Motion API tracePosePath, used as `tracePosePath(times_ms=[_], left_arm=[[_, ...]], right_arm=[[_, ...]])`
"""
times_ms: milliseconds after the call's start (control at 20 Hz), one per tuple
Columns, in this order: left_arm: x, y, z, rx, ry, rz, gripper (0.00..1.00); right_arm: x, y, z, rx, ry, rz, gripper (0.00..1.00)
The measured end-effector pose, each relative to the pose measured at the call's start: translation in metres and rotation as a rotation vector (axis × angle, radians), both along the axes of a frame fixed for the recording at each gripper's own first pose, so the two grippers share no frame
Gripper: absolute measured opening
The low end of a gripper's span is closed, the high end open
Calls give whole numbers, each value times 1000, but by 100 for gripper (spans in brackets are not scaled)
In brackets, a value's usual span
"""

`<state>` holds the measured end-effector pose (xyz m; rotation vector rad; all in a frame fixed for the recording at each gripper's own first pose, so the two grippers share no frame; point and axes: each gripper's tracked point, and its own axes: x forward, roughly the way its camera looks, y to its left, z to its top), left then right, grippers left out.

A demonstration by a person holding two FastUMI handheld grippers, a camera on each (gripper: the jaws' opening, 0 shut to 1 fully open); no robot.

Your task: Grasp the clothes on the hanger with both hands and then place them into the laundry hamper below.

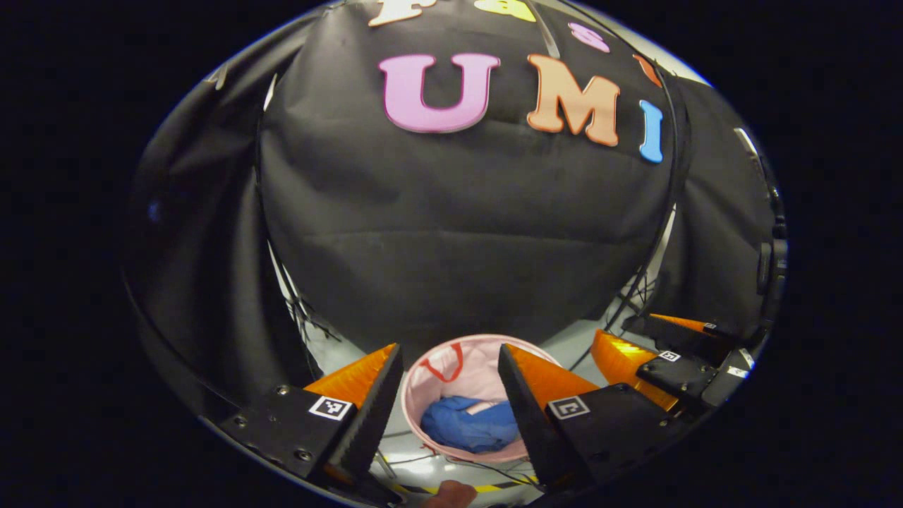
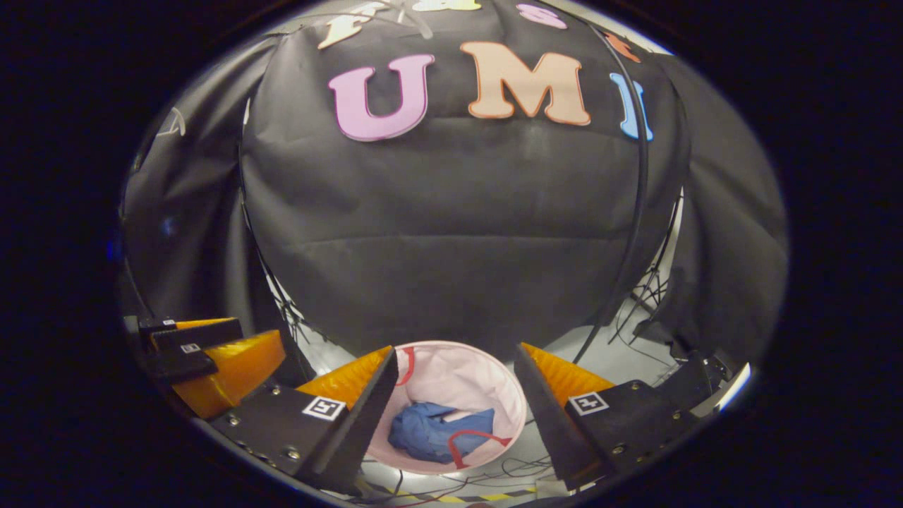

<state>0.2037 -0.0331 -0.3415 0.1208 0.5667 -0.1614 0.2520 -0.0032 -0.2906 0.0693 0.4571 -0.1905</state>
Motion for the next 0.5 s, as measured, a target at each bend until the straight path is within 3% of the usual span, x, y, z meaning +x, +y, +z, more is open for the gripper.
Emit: tracePosePath(times_ms=[150,200,250,350,450,500], left_arm=[[-3,-3,41,-57,-73,-5,96],[-7,0,52,-59,-94,0,92],[-8,3,63,-51,-118,3,96],[-13,4,91,-30,-163,6,92],[-18,10,115,-30,-213,10,98],[-19,12,130,-28,-251,9,96]], right_arm=[[0,12,41,41,-85,17,99],[-3,16,56,45,-114,30,99],[-6,16,73,32,-143,32,99],[-17,12,105,-7,-194,23,99],[-24,13,133,-27,-243,37,99],[-28,13,145,-33,-265,41,99]])
